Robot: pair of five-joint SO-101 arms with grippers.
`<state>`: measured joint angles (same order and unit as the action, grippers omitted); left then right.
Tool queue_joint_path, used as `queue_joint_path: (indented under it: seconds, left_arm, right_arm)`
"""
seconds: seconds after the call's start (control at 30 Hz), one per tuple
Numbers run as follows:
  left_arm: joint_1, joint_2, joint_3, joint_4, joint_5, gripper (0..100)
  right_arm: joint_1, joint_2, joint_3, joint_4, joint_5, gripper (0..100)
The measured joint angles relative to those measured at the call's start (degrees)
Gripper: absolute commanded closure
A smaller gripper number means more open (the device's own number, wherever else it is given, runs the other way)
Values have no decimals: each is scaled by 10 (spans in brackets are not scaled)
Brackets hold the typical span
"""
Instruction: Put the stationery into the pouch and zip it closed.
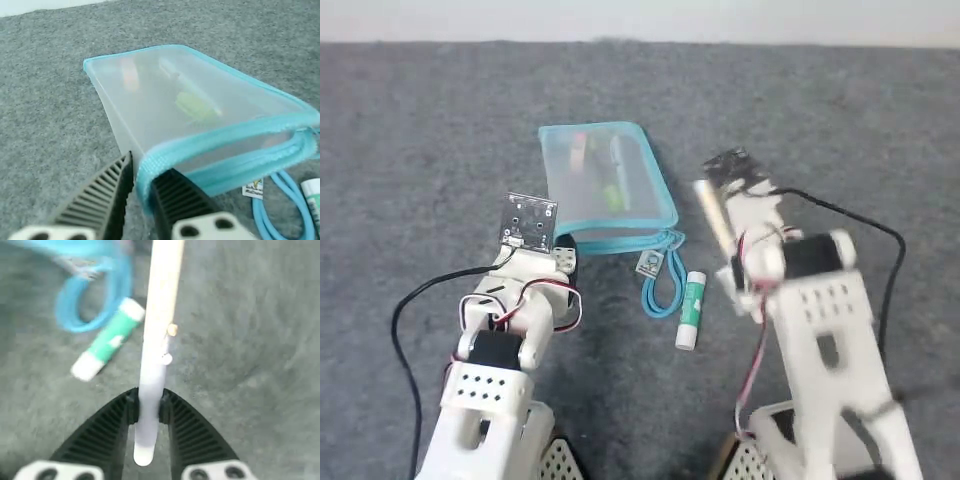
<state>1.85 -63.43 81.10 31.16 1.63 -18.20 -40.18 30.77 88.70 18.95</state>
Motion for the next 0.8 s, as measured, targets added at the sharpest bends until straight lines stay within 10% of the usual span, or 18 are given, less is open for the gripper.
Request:
queue_joint_path:
  seconds: [0.27,0.8]
  left_arm:
    - [0,0,0,0,0,989]
    - [0,0,0,0,0,989]
  right_arm:
    - [-200,-5,-36,113,59,991]
    - [-168,410,-352,95,-36,990]
